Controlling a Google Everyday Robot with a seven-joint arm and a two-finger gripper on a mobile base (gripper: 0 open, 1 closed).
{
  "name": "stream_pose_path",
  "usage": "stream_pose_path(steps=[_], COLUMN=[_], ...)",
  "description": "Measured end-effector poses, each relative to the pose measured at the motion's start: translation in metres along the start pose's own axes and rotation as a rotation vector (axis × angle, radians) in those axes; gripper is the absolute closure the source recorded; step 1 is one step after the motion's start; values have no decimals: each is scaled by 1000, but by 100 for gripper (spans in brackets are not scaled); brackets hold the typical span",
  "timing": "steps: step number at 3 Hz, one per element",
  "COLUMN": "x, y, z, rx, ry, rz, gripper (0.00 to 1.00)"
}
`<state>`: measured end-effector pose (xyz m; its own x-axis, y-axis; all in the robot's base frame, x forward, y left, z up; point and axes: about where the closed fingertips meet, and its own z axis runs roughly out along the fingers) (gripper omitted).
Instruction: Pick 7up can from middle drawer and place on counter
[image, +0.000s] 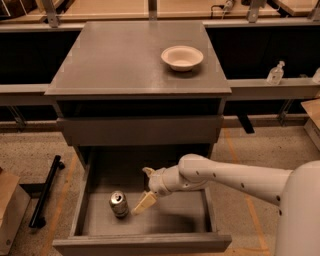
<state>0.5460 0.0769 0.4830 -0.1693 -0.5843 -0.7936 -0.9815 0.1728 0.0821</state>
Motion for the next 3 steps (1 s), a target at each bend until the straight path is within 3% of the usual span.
stream_pose_path(steps=[3], x=[1], y=[5], z=[102], rx=[-176], ry=[-141], rz=[15], gripper=[0])
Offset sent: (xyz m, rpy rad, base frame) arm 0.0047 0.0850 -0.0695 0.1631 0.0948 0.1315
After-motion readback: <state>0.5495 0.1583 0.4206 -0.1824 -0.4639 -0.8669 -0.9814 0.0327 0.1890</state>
